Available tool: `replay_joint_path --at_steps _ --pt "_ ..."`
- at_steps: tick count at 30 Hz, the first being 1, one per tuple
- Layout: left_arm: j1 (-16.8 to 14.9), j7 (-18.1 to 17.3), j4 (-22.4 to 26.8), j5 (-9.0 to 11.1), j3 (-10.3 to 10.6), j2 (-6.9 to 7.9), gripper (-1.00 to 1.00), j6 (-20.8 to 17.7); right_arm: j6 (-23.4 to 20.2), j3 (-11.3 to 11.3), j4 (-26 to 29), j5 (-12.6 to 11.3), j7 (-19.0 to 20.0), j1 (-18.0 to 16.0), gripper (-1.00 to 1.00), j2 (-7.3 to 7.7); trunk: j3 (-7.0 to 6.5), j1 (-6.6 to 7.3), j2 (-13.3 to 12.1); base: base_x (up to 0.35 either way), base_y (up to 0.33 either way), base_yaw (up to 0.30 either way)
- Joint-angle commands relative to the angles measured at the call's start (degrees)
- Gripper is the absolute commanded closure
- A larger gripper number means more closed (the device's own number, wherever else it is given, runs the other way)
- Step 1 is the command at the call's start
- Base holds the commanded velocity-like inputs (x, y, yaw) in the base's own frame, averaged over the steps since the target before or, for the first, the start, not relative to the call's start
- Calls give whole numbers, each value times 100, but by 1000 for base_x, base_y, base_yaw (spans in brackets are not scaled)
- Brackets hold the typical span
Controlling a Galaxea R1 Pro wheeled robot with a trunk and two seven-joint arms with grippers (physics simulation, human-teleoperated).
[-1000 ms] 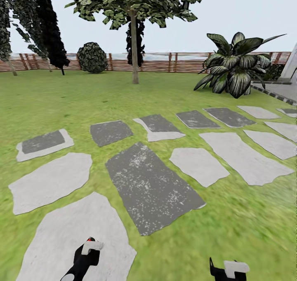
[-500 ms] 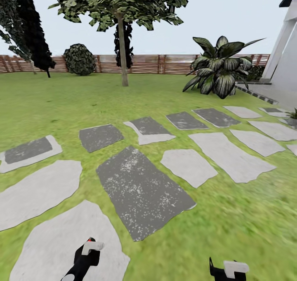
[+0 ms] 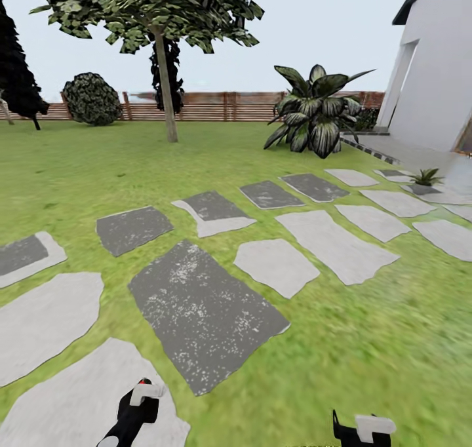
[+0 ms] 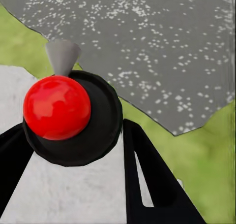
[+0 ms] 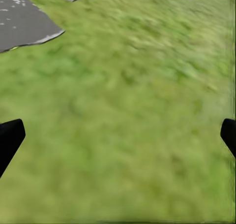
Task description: Pick up the pesticide atomizer in the garden and spray insectifuge to fully cover both potted plants in the garden.
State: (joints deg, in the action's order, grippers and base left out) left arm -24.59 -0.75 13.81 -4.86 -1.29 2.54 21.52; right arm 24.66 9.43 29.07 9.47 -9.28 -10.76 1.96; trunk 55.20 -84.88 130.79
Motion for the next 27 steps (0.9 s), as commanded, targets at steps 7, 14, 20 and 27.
replay_joint_path --at_steps 7,14,20,27 --pt "-2 -4 -1 -50 -12 1 100 18 13 15 -8 62 -22 -5 -100 -3 -38 1 2 0 0 -250" --pt "-2 -4 -5 -56 -12 -1 100 21 13 15 -12 63 -22 -5 -100 -3 -83 1 2 0 0 -245" --pt "-2 -4 -9 -59 -5 1 100 36 13 15 -10 64 -23 -5 -100 -3 -112 1 2 189 0 -260" --pt "-2 -4 -15 -49 -1 18 100 28 13 15 -7 64 -28 -5 -100 -3 -116 1 2 325 0 -294"
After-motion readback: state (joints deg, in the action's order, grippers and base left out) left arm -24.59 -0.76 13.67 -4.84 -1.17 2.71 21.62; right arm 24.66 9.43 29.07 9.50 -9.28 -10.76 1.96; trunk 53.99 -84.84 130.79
